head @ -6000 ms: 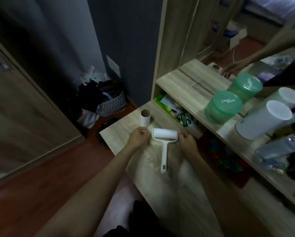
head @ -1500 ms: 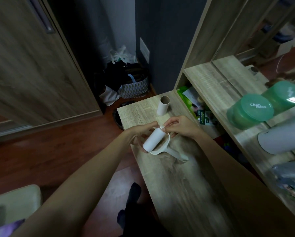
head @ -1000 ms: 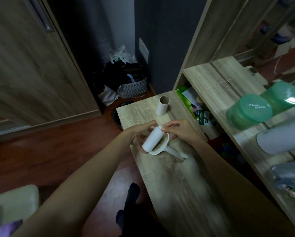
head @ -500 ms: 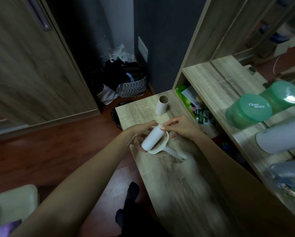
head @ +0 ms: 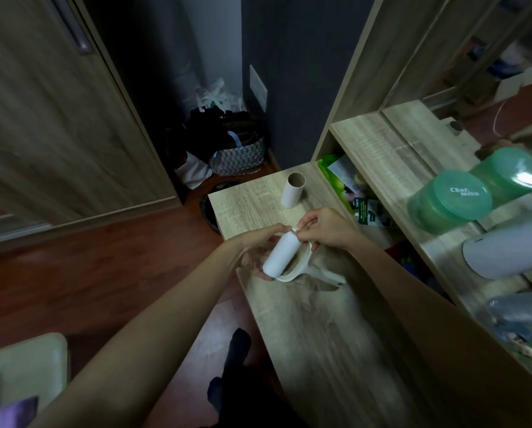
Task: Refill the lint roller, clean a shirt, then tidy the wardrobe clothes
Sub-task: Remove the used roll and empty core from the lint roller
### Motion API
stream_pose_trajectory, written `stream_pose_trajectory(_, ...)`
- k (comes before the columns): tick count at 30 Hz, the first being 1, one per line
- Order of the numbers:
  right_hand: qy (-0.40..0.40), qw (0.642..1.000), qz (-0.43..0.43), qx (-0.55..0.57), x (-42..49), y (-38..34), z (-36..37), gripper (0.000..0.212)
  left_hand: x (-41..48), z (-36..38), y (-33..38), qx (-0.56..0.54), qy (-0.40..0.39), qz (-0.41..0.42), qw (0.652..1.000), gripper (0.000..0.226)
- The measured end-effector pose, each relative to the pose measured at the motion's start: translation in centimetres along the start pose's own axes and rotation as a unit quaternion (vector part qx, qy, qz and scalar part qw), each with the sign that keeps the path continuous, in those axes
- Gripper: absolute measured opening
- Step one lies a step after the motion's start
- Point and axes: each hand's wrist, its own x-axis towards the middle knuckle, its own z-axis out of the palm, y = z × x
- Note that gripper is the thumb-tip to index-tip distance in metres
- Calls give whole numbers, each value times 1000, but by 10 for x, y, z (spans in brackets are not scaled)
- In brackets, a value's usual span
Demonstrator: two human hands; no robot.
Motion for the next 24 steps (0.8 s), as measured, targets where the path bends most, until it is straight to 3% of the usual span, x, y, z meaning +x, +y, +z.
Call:
stream_pose_trajectory(7,20,1000,-5,22,-5,0,2,20,-3,4,3,11,-8,-4,1000,56)
stream_pose_trajectory(13,-4,999,2,48,-6,2,5,20,-2,2,-3,23,16,15,999,57)
stream_pose_trajectory(17,-26,996,13,85,-8,3,3,20,-3,-5,-1,18,-2,33,999,46)
stream_pose_trajectory(24,-37,991,28,125,-9,3,4,18,4,-8,-4,12,-8,33,999,46)
